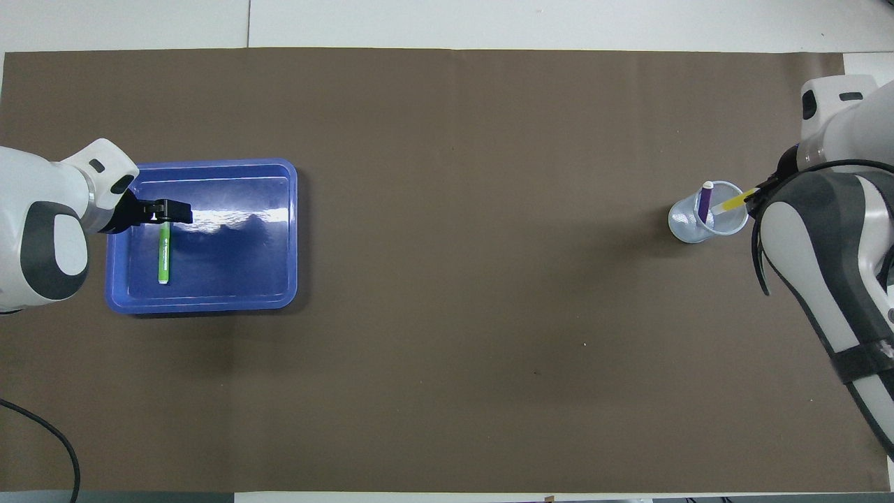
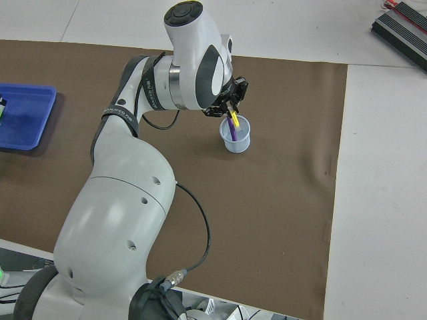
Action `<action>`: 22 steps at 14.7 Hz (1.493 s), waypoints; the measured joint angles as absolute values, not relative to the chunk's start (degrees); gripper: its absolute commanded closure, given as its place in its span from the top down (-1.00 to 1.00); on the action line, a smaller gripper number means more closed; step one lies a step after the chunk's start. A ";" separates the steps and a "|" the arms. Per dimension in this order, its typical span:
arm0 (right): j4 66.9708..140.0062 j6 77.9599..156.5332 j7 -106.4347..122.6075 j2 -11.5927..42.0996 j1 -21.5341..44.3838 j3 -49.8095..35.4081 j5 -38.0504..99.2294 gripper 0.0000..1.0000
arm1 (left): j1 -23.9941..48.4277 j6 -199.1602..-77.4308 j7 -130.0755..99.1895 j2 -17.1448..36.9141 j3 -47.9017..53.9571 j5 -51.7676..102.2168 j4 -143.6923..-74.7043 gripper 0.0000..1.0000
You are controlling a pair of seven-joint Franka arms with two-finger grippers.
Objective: Transfer and insert pens with both arms
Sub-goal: 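Insert the yellow pen into the cup while the left gripper grasps green pen, then lift the green pen with the left gripper while the right gripper approaches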
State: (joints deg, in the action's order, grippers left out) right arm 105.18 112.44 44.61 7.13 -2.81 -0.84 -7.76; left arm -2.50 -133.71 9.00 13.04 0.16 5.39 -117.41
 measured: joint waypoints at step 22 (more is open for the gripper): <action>102.05 103.30 7.95 2.12 1.66 -4.83 33.69 1.00 | -1.37 -129.14 -1.42 11.45 1.32 4.85 -117.77 -1.00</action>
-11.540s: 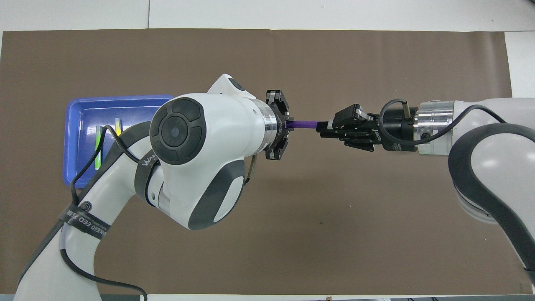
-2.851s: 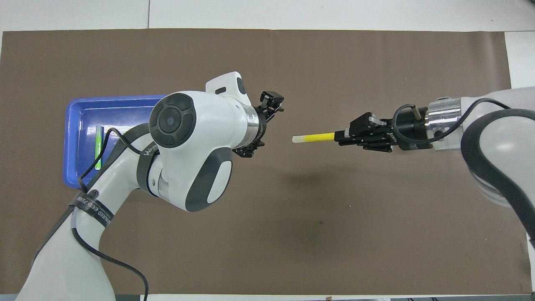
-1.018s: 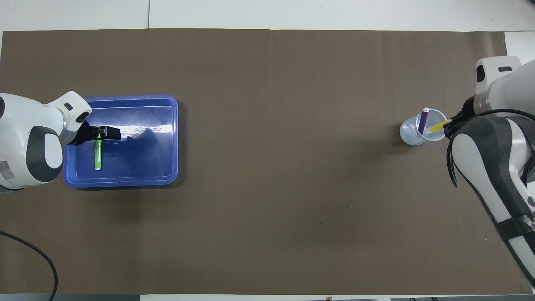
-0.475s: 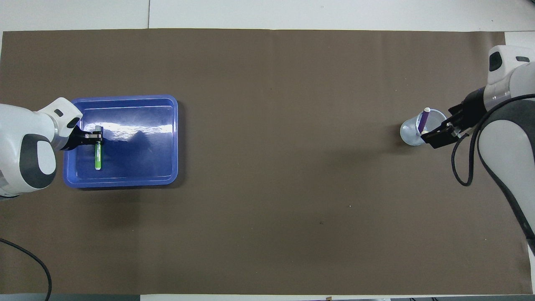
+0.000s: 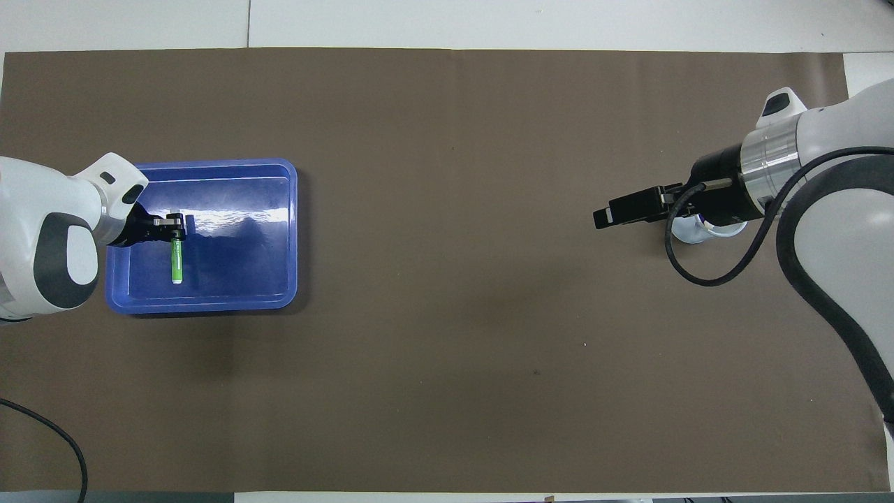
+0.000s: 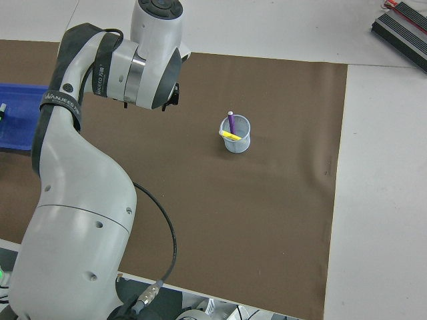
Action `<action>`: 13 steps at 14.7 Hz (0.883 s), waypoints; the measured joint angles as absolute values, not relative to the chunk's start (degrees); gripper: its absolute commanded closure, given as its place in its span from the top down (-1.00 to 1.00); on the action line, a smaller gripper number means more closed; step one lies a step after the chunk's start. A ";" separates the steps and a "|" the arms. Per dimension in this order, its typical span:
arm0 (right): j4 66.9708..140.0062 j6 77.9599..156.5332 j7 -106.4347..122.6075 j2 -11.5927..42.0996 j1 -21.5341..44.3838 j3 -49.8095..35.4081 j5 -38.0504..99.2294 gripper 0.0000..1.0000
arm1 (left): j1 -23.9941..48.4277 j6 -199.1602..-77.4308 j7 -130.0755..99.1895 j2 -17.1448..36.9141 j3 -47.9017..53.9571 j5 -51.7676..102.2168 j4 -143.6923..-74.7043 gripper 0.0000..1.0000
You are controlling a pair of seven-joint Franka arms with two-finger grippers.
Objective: Transfer and insert pens with both arms
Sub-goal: 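Lift the green pen with the left gripper while the right gripper approaches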
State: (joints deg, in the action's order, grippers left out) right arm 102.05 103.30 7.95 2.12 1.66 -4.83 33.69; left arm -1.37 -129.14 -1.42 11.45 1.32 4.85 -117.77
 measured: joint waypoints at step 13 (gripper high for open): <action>119.10 125.38 -3.23 -1.57 9.63 -4.86 68.08 1.00 | 25.34 -125.31 -63.11 9.65 2.29 15.00 -102.96 -1.00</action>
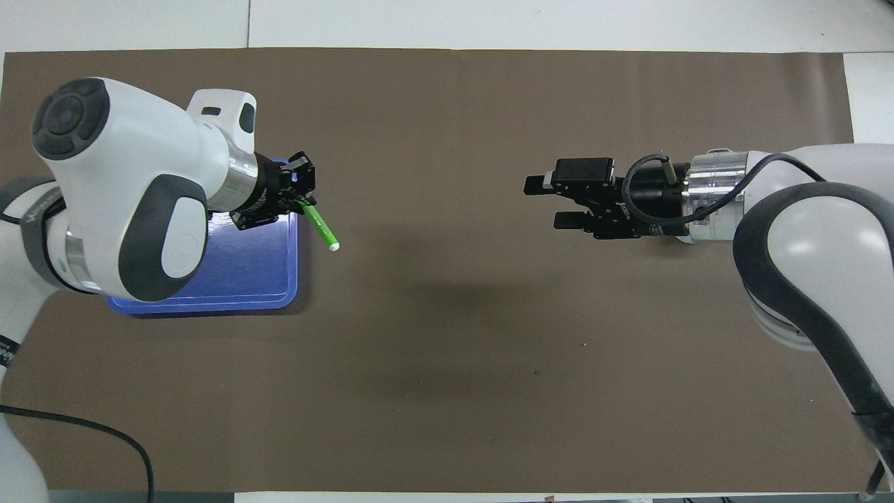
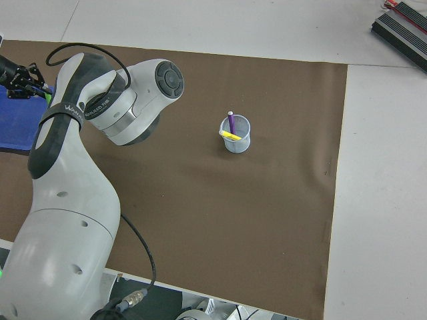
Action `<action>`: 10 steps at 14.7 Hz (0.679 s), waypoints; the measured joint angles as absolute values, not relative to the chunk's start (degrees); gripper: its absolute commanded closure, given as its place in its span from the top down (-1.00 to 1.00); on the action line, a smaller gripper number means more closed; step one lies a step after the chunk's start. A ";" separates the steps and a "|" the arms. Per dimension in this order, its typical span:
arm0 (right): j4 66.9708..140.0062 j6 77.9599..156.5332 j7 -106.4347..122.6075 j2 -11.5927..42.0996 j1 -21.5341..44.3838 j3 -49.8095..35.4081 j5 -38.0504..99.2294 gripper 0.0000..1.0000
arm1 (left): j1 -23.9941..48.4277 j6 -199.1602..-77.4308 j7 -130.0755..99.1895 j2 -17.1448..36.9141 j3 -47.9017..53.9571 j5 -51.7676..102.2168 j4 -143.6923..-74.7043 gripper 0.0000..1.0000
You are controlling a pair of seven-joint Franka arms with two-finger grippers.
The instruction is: Transfer and insert pens with both arms
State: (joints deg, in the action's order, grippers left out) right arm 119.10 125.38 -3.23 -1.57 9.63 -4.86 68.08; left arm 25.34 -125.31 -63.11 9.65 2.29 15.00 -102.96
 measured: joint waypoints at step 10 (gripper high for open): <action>123.53 129.32 -6.02 -2.52 12.96 -4.73 72.81 0.32 | 33.43 -135.89 -89.61 11.18 2.27 20.76 -102.82 -1.00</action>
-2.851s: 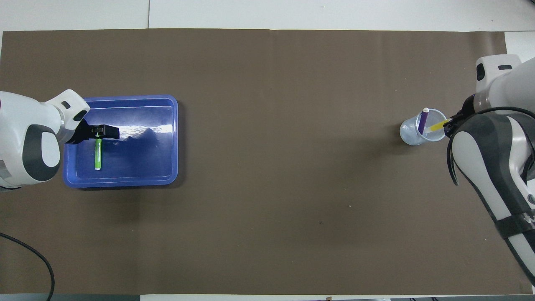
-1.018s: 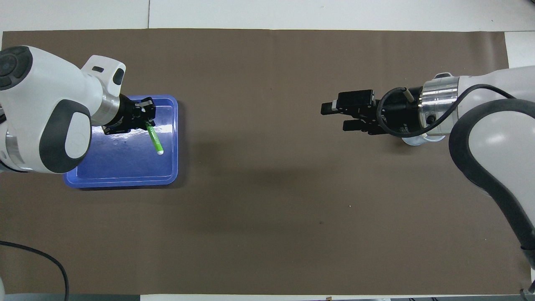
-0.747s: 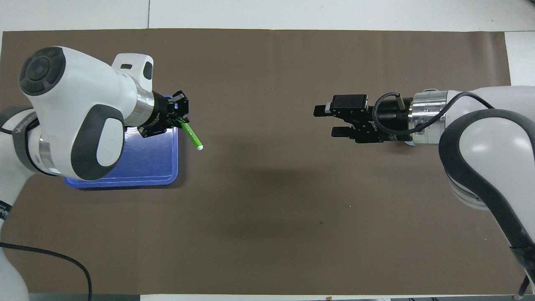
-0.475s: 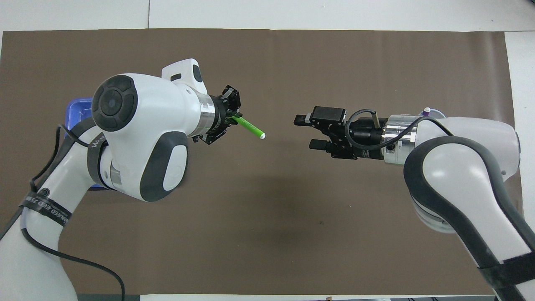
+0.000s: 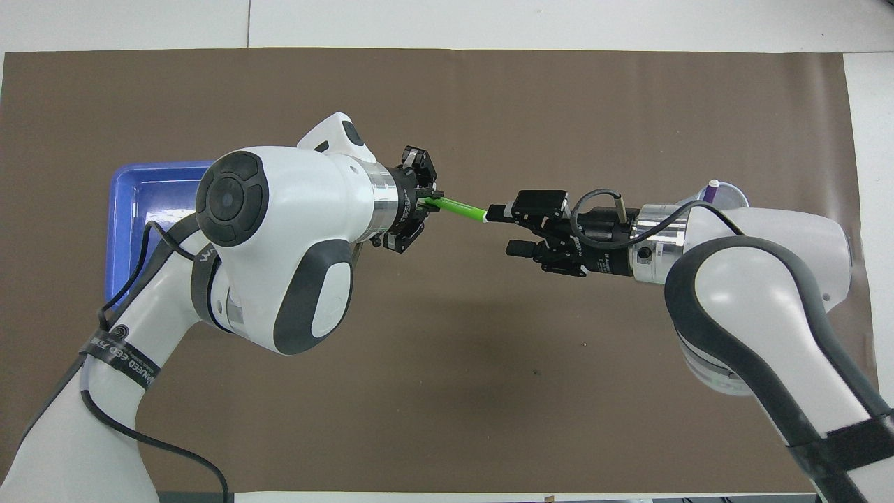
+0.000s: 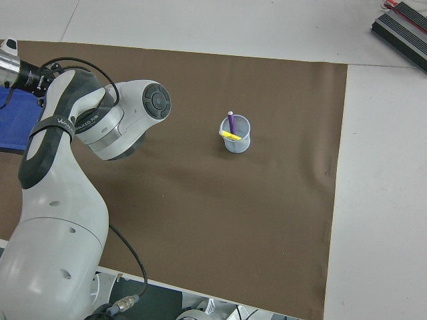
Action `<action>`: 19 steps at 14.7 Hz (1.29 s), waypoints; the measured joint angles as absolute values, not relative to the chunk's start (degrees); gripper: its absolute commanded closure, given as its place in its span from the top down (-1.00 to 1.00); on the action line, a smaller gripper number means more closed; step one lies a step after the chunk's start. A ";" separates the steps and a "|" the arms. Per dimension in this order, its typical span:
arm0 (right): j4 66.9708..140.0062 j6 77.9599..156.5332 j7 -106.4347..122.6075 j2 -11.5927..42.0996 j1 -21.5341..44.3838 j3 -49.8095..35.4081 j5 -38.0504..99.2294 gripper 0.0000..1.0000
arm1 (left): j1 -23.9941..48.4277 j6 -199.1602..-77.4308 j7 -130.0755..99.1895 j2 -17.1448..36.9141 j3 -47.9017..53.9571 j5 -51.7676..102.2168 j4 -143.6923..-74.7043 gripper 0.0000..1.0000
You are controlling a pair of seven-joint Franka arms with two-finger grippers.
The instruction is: Transfer and insert pens with both arms
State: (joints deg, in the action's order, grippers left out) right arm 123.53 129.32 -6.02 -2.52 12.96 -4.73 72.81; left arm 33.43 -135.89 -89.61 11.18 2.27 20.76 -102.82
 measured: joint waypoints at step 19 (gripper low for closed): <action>124.50 128.20 -6.02 -2.29 12.43 -4.55 73.00 -1.00 | 37.20 -135.72 -92.16 11.12 2.05 21.76 -102.40 -1.00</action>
